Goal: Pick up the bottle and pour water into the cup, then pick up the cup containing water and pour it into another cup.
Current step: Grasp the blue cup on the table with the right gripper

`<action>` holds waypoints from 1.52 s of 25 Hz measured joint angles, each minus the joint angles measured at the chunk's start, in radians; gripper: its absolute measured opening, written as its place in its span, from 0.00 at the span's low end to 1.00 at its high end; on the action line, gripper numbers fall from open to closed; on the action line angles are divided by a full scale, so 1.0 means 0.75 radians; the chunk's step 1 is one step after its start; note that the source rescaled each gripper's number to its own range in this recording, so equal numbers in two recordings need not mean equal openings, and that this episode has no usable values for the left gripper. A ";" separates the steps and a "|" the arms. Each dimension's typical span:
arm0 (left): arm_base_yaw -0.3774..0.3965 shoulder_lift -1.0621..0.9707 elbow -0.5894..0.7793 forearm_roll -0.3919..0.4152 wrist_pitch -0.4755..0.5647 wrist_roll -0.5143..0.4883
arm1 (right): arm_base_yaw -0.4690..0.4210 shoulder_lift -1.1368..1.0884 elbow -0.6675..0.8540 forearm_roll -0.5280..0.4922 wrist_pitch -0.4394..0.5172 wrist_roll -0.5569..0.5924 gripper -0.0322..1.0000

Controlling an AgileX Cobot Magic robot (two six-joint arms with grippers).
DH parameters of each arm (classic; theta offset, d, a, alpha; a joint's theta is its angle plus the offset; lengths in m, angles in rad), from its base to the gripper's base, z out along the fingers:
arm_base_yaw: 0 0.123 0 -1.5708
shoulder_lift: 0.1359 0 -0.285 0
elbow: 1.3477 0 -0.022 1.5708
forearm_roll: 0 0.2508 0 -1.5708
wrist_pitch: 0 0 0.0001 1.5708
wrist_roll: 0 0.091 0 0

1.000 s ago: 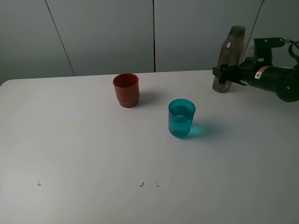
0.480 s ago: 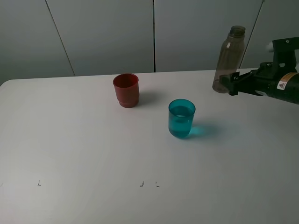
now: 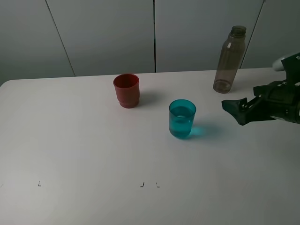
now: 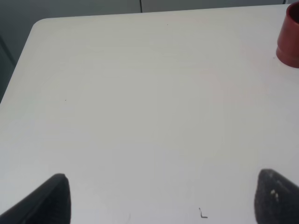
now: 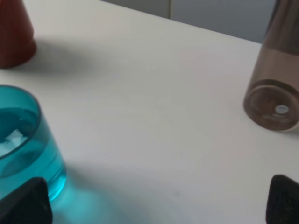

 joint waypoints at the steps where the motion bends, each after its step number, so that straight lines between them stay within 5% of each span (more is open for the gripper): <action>1: 0.000 0.000 0.000 0.000 0.000 0.000 | 0.000 0.000 0.003 -0.049 -0.023 0.027 1.00; 11: 0.000 0.000 0.000 0.000 0.000 0.000 | 0.028 0.111 0.006 -0.267 -0.181 0.155 1.00; 31: 0.000 0.000 0.000 0.000 0.000 0.000 | 0.132 0.547 -0.056 -0.206 -0.294 -0.218 1.00; 38: 0.000 0.000 0.000 0.000 0.000 0.000 | 0.160 0.628 -0.169 -0.204 -0.294 -0.241 1.00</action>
